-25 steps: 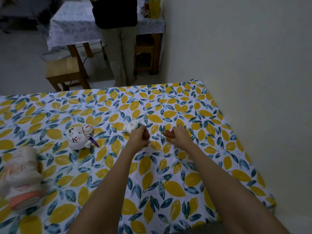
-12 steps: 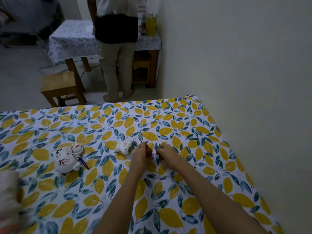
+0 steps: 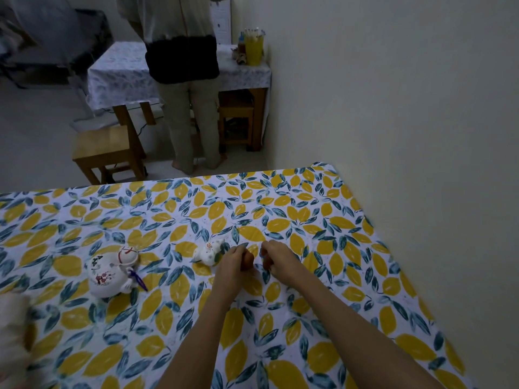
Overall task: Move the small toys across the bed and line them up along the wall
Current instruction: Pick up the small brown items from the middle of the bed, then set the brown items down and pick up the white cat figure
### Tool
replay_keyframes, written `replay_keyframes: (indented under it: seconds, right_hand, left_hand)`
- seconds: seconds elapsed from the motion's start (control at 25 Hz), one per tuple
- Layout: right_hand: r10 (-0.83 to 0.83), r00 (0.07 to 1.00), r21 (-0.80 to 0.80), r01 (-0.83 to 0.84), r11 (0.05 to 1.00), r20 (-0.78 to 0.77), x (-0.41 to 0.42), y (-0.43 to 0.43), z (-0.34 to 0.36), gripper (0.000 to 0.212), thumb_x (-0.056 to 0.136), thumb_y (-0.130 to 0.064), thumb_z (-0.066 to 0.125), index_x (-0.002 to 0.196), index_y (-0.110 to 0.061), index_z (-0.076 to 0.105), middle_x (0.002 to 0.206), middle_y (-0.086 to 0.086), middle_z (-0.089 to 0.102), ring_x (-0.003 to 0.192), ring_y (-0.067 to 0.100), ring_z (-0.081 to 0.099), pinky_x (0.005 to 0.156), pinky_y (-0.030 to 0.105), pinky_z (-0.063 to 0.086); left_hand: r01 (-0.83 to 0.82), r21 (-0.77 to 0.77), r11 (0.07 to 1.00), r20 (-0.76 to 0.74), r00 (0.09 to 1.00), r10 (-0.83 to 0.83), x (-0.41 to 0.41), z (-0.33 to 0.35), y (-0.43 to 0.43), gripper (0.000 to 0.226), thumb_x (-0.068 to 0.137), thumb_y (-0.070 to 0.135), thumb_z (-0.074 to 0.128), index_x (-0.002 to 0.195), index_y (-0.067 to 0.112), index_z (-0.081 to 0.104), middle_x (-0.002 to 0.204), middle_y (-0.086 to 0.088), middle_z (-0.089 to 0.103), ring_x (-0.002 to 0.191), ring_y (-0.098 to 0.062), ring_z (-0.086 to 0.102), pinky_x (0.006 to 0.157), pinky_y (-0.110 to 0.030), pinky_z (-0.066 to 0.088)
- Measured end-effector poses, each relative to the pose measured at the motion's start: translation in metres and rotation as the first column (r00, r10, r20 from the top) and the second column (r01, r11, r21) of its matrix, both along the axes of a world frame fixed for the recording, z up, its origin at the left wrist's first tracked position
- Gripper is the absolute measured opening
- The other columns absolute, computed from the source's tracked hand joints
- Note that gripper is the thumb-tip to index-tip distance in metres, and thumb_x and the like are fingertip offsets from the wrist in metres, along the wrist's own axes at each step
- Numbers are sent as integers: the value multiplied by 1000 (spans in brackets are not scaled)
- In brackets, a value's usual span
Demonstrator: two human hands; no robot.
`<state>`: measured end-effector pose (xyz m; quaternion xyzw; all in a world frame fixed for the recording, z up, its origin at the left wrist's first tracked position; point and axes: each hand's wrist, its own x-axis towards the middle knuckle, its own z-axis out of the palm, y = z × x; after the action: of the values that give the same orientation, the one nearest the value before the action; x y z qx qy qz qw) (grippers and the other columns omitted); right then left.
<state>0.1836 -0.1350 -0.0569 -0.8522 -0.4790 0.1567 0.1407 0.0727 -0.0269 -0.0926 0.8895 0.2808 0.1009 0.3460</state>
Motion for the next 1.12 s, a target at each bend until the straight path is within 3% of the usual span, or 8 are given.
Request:
replay_keyframes:
  seconds: [0.12, 0.28, 0.4, 0.52, 0.68, 0.8, 0.88, 1.12]
  right_hand:
    - [-1, 1000, 32, 2, 999, -12, 0, 0, -3, 40, 80, 15, 54, 114, -6, 51, 89, 17, 66, 79, 32, 60, 68, 47, 54]
    - [-21, 999, 40, 22, 999, -27, -2, 0, -2, 31, 86, 10, 52, 113, -6, 49, 93, 18, 63, 82, 34, 58, 69, 47, 50]
    - [-44, 998, -9, 43, 999, -40, -3, -1, -2, 32, 83, 10, 54, 111, -5, 49, 100, 19, 61, 90, 38, 58, 73, 48, 52]
    - [-57, 995, -82, 50, 995, -83, -2, -4, 1, 56, 82, 8, 59, 133, -7, 41, 127, 19, 54, 115, 39, 53, 88, 48, 51]
    - [-10, 994, -196, -11, 980, -108, 0, -9, 33, 85, 86, -13, 62, 154, -9, 11, 162, 12, 16, 148, 30, 21, 113, 43, 36]
    - [19, 997, -205, -34, 978, -75, -1, 8, 73, 83, 91, -23, 54, 155, -9, 3, 165, 11, 1, 152, 28, 9, 117, 43, 28]
    - [66, 998, -184, -66, 981, -2, -9, 30, 94, 79, 96, -27, 51, 155, -7, 2, 165, 11, -1, 153, 26, 2, 122, 41, 18]
    - [234, 967, -218, -208, 953, 103, -59, 104, 86, 69, 102, -25, 46, 154, -2, 7, 164, 14, 5, 152, 28, 7, 123, 39, 16]
  left_hand:
    - [-23, -29, 999, 0, 1000, 23, 0, -4, 2, 21, 77, 1, 66, 70, 8, 47, 72, -17, 55, 64, -21, 41, 59, -29, 26]
    - [-27, 4, 1000, -3, 1000, 27, 4, 2, -1, 34, 75, 5, 70, 68, 10, 37, 69, -11, 47, 62, -20, 35, 53, -28, 20]
    - [-46, -24, 999, -33, 998, 45, 5, -6, -1, 32, 72, 7, 71, 68, 10, 39, 73, -16, 54, 65, -29, 48, 59, -32, 28]
    - [-34, -24, 999, -29, 999, 33, 1, 3, -1, 28, 72, 10, 77, 94, 4, 61, 100, -16, 61, 92, -31, 57, 73, -40, 44]
    - [104, 126, 987, -77, 993, -94, -17, 40, 9, 85, 69, 38, 83, 138, 5, 47, 139, -13, 50, 131, -30, 46, 107, -40, 43]
    - [120, 275, 954, -121, 989, -90, -46, 70, 31, 97, 73, 59, 68, 147, 5, 35, 154, -14, 39, 144, -30, 35, 119, -45, 34]
    - [80, 331, 940, -157, 987, -29, -68, 84, 55, 101, 77, 75, 39, 150, 4, 30, 158, -13, 31, 149, -29, 26, 123, -46, 25]
    - [-31, 353, 935, -314, 937, 150, -135, 96, 130, 84, 93, 58, 38, 154, 6, 14, 165, -10, 7, 154, -24, 5, 127, -39, 8]
